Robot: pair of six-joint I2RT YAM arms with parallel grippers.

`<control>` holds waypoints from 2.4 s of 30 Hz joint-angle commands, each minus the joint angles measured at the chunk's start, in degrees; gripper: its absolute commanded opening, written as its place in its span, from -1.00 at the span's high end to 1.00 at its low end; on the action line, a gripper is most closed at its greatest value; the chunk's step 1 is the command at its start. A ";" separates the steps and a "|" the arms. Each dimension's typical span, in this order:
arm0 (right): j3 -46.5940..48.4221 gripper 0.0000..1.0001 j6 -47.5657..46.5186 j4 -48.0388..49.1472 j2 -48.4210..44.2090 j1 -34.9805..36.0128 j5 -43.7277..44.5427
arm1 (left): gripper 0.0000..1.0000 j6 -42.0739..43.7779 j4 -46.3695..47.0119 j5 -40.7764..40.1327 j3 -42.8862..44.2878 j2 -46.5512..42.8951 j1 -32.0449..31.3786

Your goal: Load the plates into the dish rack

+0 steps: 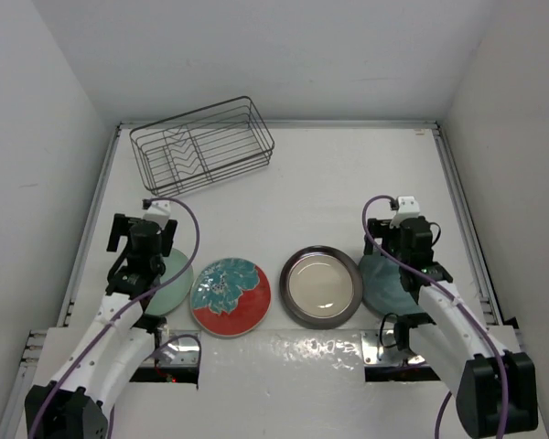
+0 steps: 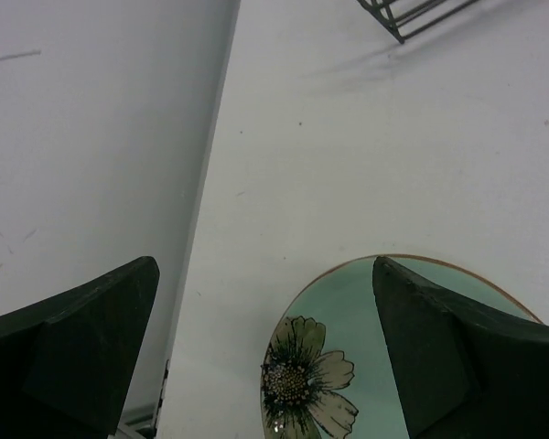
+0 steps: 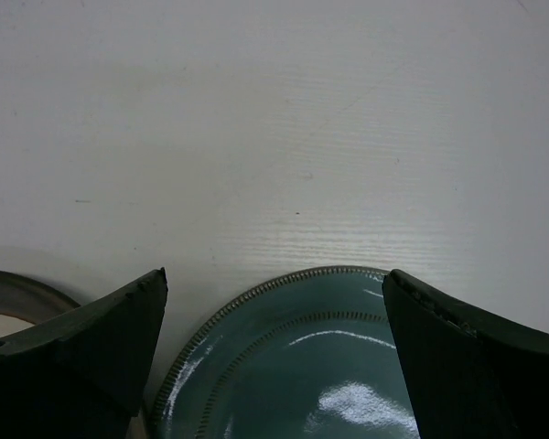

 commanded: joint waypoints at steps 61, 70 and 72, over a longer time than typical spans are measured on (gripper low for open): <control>27.87 -0.98 -5.58 1.95 22.15 22.01 1.37 | 1.00 35.72 -53.82 61.04 49.19 70.77 49.75; 25.41 -0.98 -7.42 3.45 20.30 22.01 1.73 | 1.00 42.46 -59.19 65.35 68.09 61.19 47.39; 24.79 -0.98 -8.04 3.80 20.04 22.01 1.90 | 1.00 43.79 -56.75 64.21 68.63 57.85 46.07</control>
